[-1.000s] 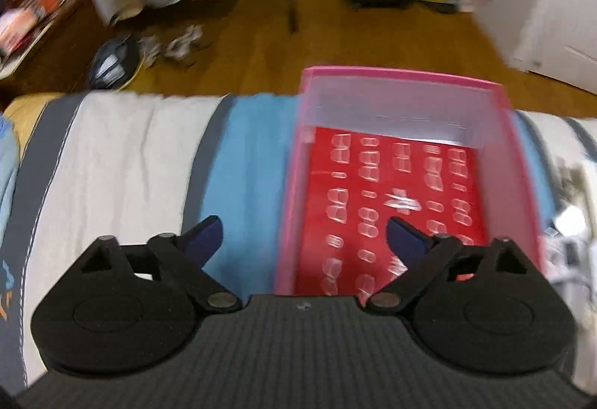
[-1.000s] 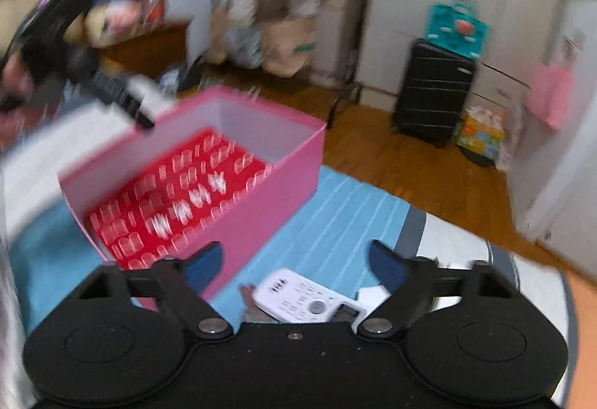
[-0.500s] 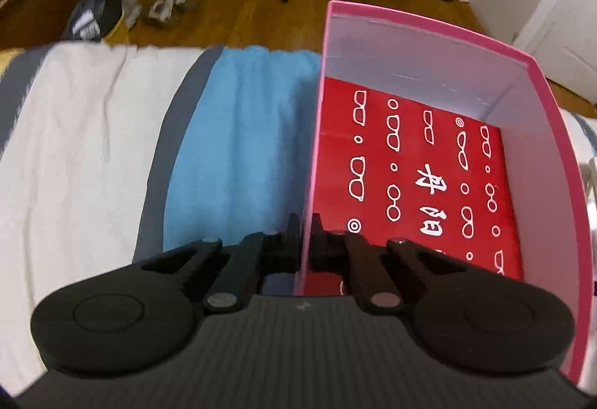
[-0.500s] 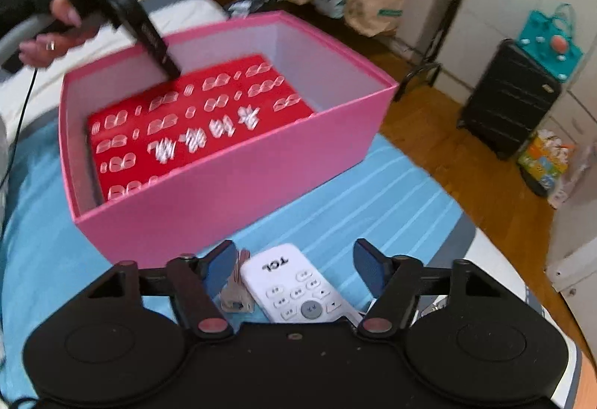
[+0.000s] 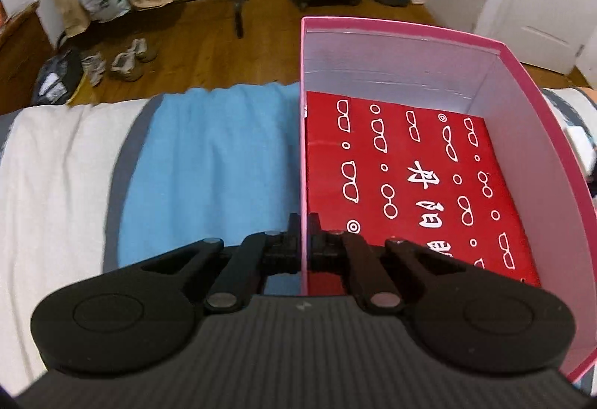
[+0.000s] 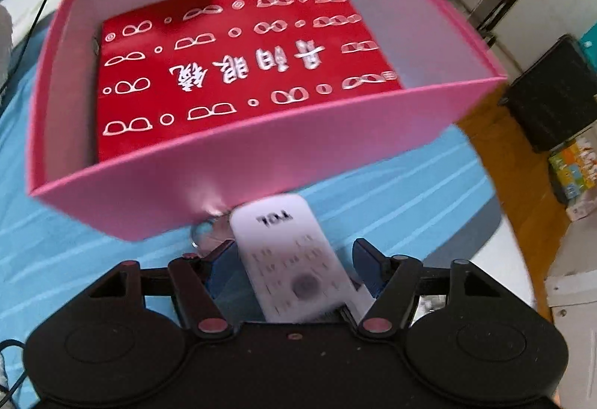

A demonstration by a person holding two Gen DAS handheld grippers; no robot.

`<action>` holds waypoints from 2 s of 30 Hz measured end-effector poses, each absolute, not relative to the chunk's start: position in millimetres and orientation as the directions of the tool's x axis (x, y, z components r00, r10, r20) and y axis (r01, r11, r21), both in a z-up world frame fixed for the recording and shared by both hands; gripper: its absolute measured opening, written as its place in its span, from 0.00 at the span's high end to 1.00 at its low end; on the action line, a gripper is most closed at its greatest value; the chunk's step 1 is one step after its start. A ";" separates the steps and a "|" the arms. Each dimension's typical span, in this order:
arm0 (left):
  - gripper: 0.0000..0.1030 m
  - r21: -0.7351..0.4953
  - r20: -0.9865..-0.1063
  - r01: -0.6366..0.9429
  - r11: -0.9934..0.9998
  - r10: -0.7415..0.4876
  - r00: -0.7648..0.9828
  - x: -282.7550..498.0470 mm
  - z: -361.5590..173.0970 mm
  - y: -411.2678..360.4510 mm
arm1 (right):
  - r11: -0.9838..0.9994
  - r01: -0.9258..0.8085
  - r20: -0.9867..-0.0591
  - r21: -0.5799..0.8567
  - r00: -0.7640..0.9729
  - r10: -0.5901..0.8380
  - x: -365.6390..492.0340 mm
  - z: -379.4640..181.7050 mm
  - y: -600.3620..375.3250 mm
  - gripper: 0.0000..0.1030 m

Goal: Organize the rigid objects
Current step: 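Grasp the white TCL remote with the right tool and lift it, then carry the TCL remote into the pink box and open the right tool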

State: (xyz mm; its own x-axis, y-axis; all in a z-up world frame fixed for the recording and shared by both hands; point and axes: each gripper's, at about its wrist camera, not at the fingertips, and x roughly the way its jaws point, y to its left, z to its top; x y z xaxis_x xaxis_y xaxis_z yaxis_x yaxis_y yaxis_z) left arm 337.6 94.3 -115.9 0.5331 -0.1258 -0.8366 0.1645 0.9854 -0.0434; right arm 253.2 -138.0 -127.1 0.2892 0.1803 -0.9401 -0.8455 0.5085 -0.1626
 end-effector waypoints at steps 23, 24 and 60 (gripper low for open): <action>0.96 -0.216 -0.870 -0.066 0.974 -0.162 0.467 305.1 -124.3 118.5 | 0.948 -0.314 -0.892 -0.042 0.439 0.106 197.2 -101.0 -207.6 0.37; 0.96 -0.216 -0.870 -0.081 0.973 -0.154 0.469 301.5 -125.1 121.1 | 0.949 -0.312 -0.889 -0.048 0.447 0.103 197.2 -100.8 -206.1 0.37; 0.96 -0.180 -0.868 -0.004 0.984 -0.157 0.471 311.8 -125.5 133.7 | 0.873 -0.294 -0.716 0.390 0.500 0.488 221.4 9.7 -124.4 0.40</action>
State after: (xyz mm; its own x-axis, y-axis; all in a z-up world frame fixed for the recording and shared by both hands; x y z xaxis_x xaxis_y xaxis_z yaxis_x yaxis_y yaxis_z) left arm 311.8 133.7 -125.5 0.4713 -0.1569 -0.8679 -0.0044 0.9836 -0.1803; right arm 221.4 -124.4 9.7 0.4996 0.4882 -0.7155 -0.2943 0.8726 0.3899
